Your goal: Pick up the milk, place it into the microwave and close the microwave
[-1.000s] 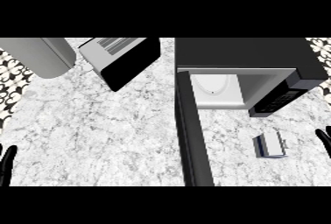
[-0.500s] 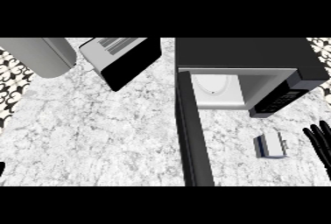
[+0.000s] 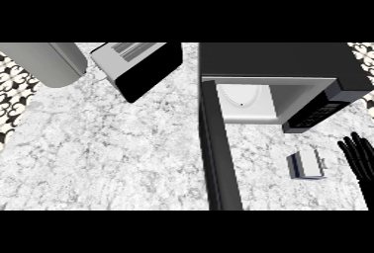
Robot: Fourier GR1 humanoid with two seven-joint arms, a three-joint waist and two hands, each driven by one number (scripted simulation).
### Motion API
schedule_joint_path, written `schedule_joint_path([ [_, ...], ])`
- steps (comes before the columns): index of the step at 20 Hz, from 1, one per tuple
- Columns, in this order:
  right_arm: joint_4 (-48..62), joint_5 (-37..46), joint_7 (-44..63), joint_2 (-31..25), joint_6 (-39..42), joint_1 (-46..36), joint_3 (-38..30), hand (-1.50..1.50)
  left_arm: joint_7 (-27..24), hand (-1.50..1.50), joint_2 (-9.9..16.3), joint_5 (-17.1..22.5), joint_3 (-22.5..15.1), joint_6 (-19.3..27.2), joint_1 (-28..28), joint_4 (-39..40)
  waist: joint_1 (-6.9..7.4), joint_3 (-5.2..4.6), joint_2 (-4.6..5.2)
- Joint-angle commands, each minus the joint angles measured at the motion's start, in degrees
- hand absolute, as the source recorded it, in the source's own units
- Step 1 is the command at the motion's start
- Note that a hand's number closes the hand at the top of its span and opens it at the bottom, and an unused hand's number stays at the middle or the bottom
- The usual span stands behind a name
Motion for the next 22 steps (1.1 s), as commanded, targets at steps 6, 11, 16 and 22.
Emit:
schedule_joint_path([
  [6,20.20,8.24,-12.65,-0.14,-4.23,-6.00,-1.41,-1.50,1.81,-1.50,-0.24,7.39,3.40,-2.31,1.19,-5.07,0.19,0.04,0.08],
  [11,27.27,7.50,-16.35,-4.89,-0.57,-8.83,-3.21,-1.50,2.94,-1.50,-1.13,6.51,4.33,-3.22,1.39,-6.56,0.01,0.03,0.07],
  [16,42.80,12.31,-28.94,-5.52,-2.69,-11.81,-2.30,-1.50,0.15,-1.50,-1.17,5.44,3.51,-4.04,2.58,-2.86,0.29,0.07,0.09],
  [22,54.19,13.42,-33.54,-8.80,-4.76,-18.69,-2.39,-1.50,-3.95,-1.50,-1.18,5.19,2.83,-4.85,5.75,-2.79,0.81,0.10,0.10],
])
